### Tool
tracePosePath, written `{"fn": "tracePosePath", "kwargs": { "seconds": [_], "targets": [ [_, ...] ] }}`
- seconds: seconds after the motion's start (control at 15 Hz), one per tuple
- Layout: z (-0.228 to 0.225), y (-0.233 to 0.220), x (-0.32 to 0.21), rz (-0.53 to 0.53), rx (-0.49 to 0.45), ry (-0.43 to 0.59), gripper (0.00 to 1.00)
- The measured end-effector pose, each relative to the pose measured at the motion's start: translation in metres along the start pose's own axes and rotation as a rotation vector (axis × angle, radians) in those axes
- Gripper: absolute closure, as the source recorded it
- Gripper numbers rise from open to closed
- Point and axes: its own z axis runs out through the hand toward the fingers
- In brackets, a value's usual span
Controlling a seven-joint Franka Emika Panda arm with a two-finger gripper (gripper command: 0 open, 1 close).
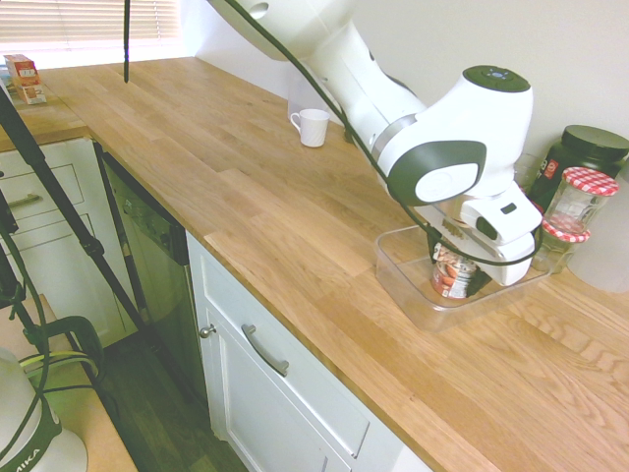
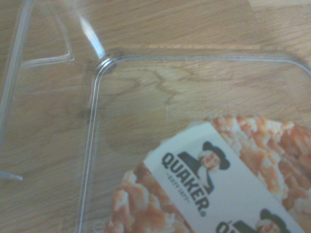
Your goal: Put the cereal into the container
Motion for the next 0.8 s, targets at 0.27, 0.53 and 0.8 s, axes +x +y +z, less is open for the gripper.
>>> {"fn": "tracePosePath", "kwargs": {
  "seconds": [0.27,0.53,0.8],
  "targets": [
    [-0.030,0.002,0.008,-0.014,0.002,0.016,0.00],
    [-0.079,-0.008,0.001,-0.055,0.012,0.054,0.00],
    [-0.111,-0.016,-0.012,-0.067,0.035,0.079,0.00]
  ]
}}
